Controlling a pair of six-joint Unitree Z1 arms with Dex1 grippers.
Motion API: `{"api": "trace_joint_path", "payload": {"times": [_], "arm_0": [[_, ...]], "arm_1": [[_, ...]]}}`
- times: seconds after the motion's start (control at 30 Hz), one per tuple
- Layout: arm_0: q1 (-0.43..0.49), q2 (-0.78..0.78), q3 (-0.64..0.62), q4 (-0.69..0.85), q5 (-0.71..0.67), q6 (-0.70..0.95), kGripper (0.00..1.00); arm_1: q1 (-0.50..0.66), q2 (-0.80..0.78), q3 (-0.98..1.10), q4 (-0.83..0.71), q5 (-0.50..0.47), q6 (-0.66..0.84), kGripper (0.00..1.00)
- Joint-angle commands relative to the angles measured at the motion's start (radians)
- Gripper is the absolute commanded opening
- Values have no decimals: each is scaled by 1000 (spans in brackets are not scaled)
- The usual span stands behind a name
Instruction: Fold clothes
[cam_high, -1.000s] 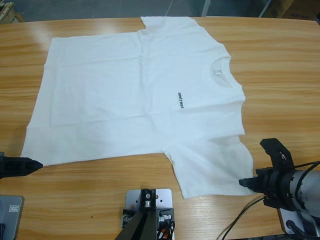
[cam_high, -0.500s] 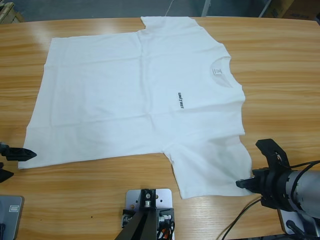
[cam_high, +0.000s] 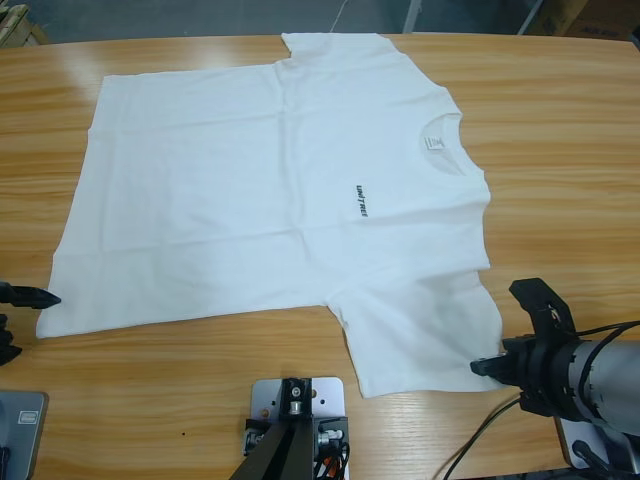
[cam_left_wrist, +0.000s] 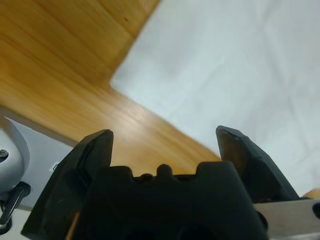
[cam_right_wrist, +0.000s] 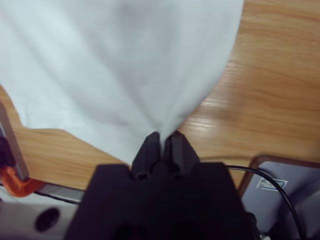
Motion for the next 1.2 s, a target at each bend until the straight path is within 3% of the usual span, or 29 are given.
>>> {"api": "trace_joint_path", "payload": {"times": [0.03, 0.13, 0.4, 0.6, 1.1, 1.17, 1.2], "arm_0": [[50, 110, 2, -11, 14, 28, 805], [50, 151, -6, -11, 14, 50, 872], [62, 261, -7, -47, 36, 44, 876], [104, 321, -3, -96, 54, 24, 791], [81, 334, 25, -173, 41, -33, 784], [81, 332, 32, -184, 38, -32, 725], [80, 328, 33, -193, 34, -29, 607]], "arm_1": [[-23, 36, 44, -34, 20, -18, 0], [-27, 51, 53, -57, 26, -21, 0], [-46, 97, 73, -117, 41, -30, 0], [-59, 117, 87, -150, 49, -36, 0], [-77, 167, 88, -200, 64, -58, 0], [-78, 167, 90, -200, 64, -58, 0], [-79, 168, 90, -200, 64, -58, 0]]}}
